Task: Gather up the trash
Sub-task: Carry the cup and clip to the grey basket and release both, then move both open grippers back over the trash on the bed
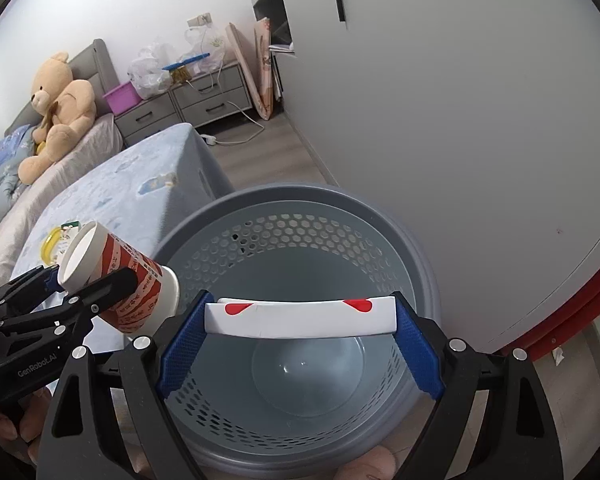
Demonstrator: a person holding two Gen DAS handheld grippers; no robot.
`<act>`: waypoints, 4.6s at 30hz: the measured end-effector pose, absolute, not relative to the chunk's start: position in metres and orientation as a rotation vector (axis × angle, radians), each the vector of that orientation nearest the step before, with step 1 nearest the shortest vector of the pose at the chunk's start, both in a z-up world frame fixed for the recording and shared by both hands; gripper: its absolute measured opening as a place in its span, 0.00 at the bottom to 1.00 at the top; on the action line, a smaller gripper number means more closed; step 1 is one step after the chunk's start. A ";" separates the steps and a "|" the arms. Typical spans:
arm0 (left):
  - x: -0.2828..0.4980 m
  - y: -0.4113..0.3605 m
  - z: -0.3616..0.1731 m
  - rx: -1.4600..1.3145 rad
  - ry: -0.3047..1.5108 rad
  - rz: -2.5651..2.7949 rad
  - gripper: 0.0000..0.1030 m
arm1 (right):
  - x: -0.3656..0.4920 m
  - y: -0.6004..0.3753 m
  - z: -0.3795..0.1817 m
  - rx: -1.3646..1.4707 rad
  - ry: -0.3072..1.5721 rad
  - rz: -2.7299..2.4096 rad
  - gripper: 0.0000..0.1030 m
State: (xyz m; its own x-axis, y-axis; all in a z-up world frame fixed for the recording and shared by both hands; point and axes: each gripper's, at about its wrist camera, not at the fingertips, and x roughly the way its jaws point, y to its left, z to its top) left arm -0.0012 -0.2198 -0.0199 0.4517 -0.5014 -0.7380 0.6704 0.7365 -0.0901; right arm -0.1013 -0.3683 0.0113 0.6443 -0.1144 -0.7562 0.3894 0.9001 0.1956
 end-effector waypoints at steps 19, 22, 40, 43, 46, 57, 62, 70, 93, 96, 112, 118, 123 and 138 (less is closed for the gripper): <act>-0.006 -0.234 -0.018 0.239 0.808 -0.773 0.66 | -0.107 -0.386 0.005 0.407 0.824 -0.326 0.92; -0.006 -0.234 -0.020 0.245 0.809 -0.767 0.66 | -0.107 -0.388 0.005 0.418 0.828 -0.327 0.92; -0.006 -0.223 -0.018 0.233 0.807 -0.720 0.67 | -0.100 -0.382 0.005 0.406 0.838 -0.303 0.92; -0.006 -0.220 -0.018 0.228 0.804 -0.711 0.68 | -0.099 -0.379 0.005 0.401 0.840 -0.298 0.92; -0.006 -0.217 -0.017 0.223 0.802 -0.700 0.68 | -0.097 -0.377 0.004 0.400 0.844 -0.292 0.92; -0.004 -0.191 -0.010 0.189 0.788 -0.630 0.70 | -0.088 -0.365 0.001 0.386 0.854 -0.268 0.92; 0.000 -0.172 -0.008 0.173 0.786 -0.563 0.70 | -0.082 -0.352 0.003 0.369 0.852 -0.253 0.92; 0.012 -0.127 -0.007 0.134 0.794 -0.401 0.70 | -0.070 -0.322 0.006 0.338 0.850 -0.198 0.92; 0.009 0.024 -0.008 0.002 0.791 0.001 0.70 | -0.036 -0.213 0.018 0.270 0.819 0.039 0.92; 0.007 0.030 -0.011 -0.014 0.805 0.011 0.70 | -0.034 -0.206 0.020 0.266 0.815 0.054 0.92; 0.012 -0.004 -0.037 0.048 0.854 0.031 0.70 | -0.036 -0.210 0.023 0.298 0.818 0.071 0.92; 0.014 -0.007 -0.037 0.042 0.853 0.034 0.70 | -0.036 -0.211 0.021 0.299 0.824 0.069 0.92; 0.018 -0.006 -0.043 0.063 0.869 0.057 0.70 | -0.035 -0.210 0.019 0.299 0.830 0.070 0.92; 0.004 0.049 -0.052 0.012 0.913 0.137 0.70 | -0.029 -0.199 0.017 0.295 0.831 0.088 0.92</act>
State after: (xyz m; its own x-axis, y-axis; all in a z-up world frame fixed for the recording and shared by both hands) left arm 0.0041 0.0488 -0.0516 0.6033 0.1239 -0.7878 -0.1137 0.9911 0.0688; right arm -0.0293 -0.1990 0.0165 0.6733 0.1920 -0.7140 0.0375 0.9556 0.2923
